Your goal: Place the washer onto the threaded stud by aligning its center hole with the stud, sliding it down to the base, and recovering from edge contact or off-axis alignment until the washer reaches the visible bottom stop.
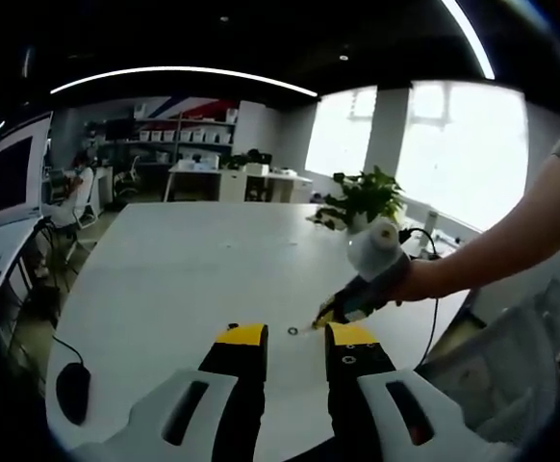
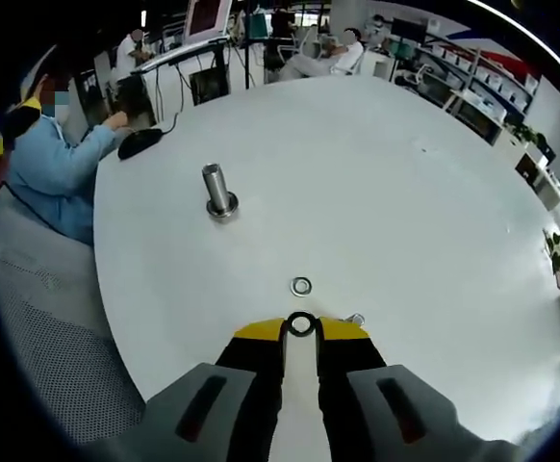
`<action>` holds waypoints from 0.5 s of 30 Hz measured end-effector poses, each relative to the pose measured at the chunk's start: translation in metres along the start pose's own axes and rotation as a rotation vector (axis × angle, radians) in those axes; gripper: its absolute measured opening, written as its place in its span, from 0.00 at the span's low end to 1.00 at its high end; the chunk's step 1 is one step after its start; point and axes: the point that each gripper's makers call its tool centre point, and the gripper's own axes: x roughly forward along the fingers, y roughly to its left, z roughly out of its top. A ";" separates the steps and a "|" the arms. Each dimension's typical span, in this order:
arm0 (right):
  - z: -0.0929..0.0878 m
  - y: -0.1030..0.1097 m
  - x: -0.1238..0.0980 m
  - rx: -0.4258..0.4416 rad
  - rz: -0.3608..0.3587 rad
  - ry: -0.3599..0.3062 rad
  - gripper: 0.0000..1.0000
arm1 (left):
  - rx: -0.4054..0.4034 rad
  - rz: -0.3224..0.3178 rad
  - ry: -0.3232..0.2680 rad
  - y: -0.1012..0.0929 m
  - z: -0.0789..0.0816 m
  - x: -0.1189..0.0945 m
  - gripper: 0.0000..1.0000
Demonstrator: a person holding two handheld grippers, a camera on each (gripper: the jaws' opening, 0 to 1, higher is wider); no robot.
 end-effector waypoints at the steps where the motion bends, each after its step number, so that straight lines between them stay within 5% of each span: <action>1: 0.000 -0.001 -0.001 -0.001 -0.001 -0.002 0.14 | 0.001 -0.001 0.002 0.000 0.000 0.000 0.22; 15: 0.001 -0.012 -0.018 -0.004 -0.030 -0.018 0.14 | -0.007 -0.001 0.000 0.000 0.000 0.000 0.22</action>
